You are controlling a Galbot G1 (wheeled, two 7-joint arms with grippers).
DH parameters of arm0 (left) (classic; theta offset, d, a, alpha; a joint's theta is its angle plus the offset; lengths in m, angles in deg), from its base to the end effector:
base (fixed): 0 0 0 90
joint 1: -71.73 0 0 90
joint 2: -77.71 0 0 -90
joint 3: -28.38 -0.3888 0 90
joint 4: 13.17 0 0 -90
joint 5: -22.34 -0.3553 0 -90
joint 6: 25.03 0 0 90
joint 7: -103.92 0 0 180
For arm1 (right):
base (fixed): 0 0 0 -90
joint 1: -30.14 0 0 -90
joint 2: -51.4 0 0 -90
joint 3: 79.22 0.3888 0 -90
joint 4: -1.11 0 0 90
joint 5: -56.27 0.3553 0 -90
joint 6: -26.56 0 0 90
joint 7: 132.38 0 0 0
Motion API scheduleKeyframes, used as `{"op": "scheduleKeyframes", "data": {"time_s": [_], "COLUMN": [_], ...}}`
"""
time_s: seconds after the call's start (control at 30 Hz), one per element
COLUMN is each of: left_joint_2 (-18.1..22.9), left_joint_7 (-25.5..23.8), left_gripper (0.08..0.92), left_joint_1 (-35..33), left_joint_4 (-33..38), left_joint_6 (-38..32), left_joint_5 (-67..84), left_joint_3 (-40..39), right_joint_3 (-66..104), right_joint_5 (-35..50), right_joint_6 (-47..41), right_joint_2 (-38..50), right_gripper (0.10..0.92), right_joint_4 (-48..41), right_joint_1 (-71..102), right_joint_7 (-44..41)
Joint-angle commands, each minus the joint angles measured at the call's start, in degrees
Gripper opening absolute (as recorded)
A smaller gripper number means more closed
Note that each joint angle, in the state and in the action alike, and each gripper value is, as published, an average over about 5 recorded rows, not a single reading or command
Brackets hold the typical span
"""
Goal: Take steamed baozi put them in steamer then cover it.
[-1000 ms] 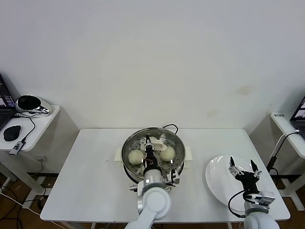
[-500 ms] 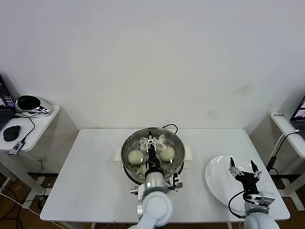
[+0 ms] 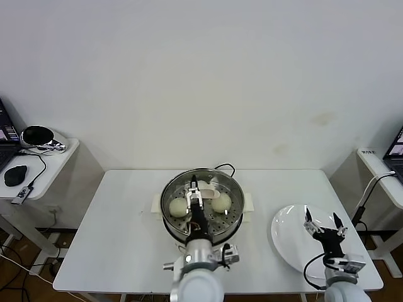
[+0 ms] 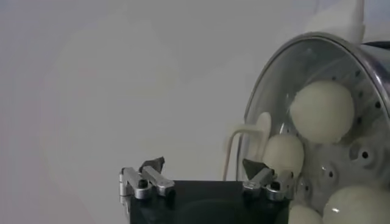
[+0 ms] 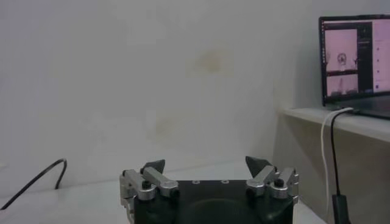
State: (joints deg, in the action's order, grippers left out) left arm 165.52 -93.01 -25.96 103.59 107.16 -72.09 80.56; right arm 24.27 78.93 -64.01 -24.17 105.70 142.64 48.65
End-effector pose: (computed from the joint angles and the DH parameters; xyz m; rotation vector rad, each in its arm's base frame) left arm 0.2168 -0.1856 -0.2675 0.0520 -2.3927 -1.9381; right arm 0.2056 -0.1523 -0.3773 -0.2709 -3.0397 -0.1254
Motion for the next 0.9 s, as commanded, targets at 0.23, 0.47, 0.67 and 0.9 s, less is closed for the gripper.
{"op": "scheduleKeyframes", "data": {"time_s": [0.23, 0.47, 0.67, 0.9], "left_joint_2": [-4.42, -3.26, -3.35, -3.16], "left_joint_7": [16.0, 15.17, 17.55, 16.57], "left_gripper": [0.823, 0.823, 0.823, 0.823], "left_joint_1": [-19.86, -29.9, -38.56, -44.85], "left_joint_4": [20.22, 12.98, 5.16, 7.15], "left_joint_6": [-27.79, -36.56, -43.72, -41.64], "left_joint_5": [69.97, 91.54, 93.34, 93.7], "left_joint_3": [33.89, 46.93, 45.14, 44.16], "right_joint_3": [-7.04, -9.32, -8.99, -8.44], "right_joint_5": [-4.94, -4.99, -5.3, -5.59], "right_joint_6": [3.08, 2.83, 2.29, -4.32], "right_joint_2": [0.35, -0.78, 1.61, 3.7], "right_gripper": [0.823, 0.823, 0.823, 0.823], "right_joint_4": [5.87, 9.99, 12.89, 17.11], "right_joint_1": [14.52, 20.18, 23.69, 24.75], "right_joint_7": [-2.52, -2.21, -3.17, -4.15]}}
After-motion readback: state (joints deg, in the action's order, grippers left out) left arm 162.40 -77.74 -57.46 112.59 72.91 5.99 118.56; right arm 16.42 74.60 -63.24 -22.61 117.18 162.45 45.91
